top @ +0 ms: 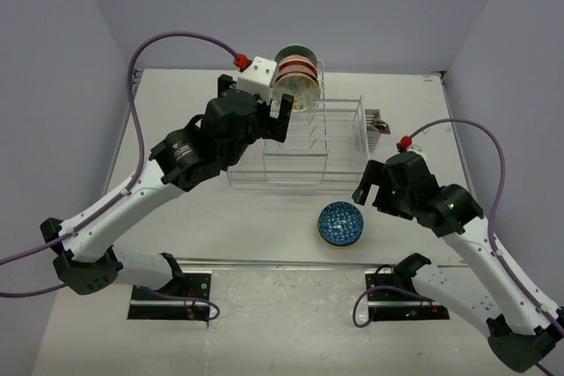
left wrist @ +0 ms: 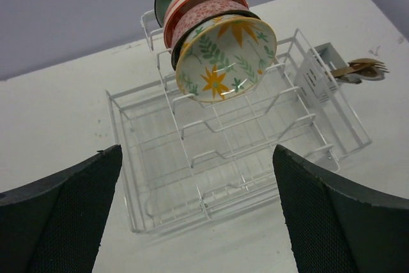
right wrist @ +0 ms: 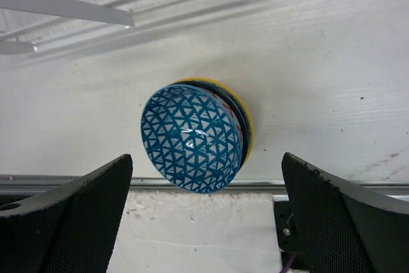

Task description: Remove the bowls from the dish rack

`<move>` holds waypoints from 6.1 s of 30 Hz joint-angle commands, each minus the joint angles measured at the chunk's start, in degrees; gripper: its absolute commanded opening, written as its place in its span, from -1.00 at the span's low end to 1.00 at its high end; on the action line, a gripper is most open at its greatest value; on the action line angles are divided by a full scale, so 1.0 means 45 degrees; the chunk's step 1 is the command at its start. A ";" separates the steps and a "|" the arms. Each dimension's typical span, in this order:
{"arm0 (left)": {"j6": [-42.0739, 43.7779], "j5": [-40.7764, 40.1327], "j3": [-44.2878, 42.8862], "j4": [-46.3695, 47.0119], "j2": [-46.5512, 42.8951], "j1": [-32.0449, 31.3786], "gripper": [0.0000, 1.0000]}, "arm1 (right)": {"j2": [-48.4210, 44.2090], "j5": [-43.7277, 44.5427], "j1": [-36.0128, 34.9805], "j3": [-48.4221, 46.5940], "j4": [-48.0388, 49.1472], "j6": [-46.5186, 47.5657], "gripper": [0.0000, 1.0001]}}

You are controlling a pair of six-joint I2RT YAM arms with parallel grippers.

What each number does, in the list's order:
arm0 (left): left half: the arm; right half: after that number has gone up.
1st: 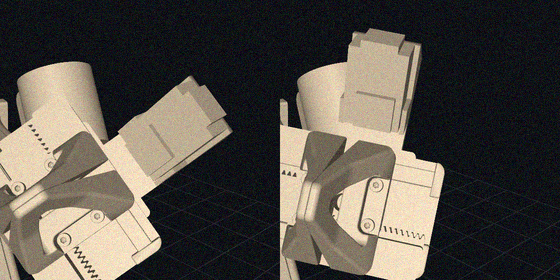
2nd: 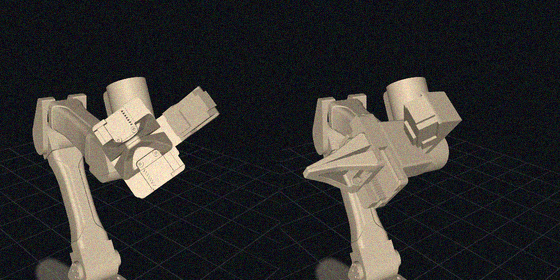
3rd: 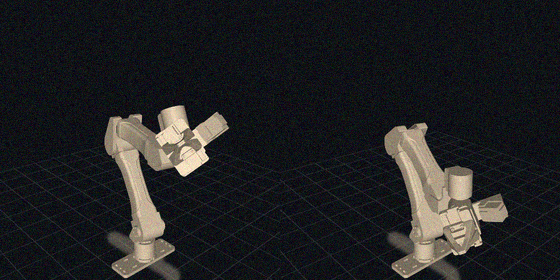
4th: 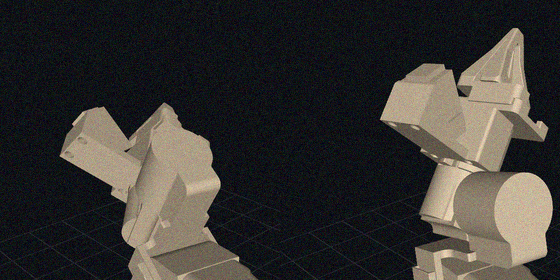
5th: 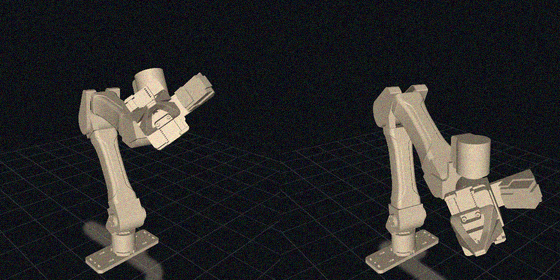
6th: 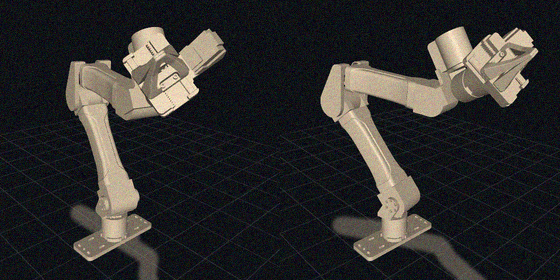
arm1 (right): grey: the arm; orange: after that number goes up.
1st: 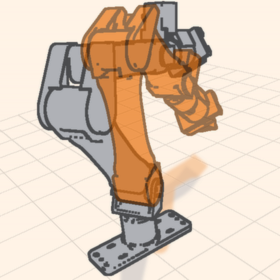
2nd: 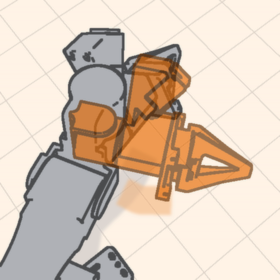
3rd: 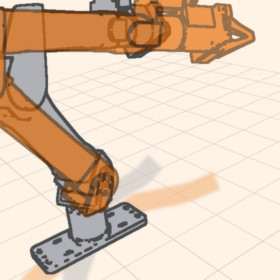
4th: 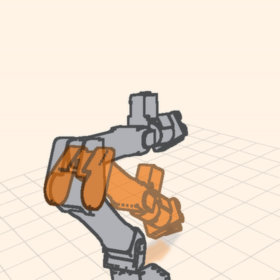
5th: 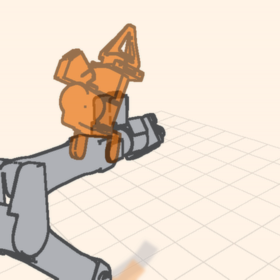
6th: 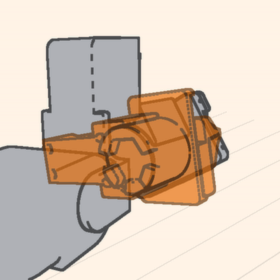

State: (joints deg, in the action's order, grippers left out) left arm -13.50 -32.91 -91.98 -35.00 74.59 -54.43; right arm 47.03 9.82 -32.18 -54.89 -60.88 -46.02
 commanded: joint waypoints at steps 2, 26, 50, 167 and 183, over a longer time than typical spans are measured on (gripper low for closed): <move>0.2527 -0.0795 -0.0886 0.1561 0.0923 0.0472 1.00 | -0.0001 0.1194 0.0043 -0.1295 -0.0397 0.0968 0.98; 0.7100 0.1513 -0.3739 0.3772 0.6256 0.2253 0.29 | -0.2345 -0.0114 0.0043 -0.2157 0.0366 0.3175 0.98; 0.8642 0.1203 -0.2196 0.4673 0.6023 0.1590 -1.00 | -0.2677 0.0219 0.0043 -0.2626 -0.0103 0.3234 0.98; -0.3389 0.1669 0.7865 -0.0170 -0.7688 0.0651 1.00 | 0.7926 0.0627 -0.0172 -0.9071 0.8077 1.1708 0.74; -0.2255 0.1727 0.8233 -0.0639 -0.8176 0.0651 1.00 | 1.0899 0.1097 -0.0386 -0.8800 1.1455 1.3235 -0.60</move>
State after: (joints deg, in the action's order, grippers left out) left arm -25.43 -24.38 -55.83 -37.85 37.98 -51.46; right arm 97.97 13.26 -32.82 -95.72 -17.30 12.53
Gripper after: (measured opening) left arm 0.997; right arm 0.238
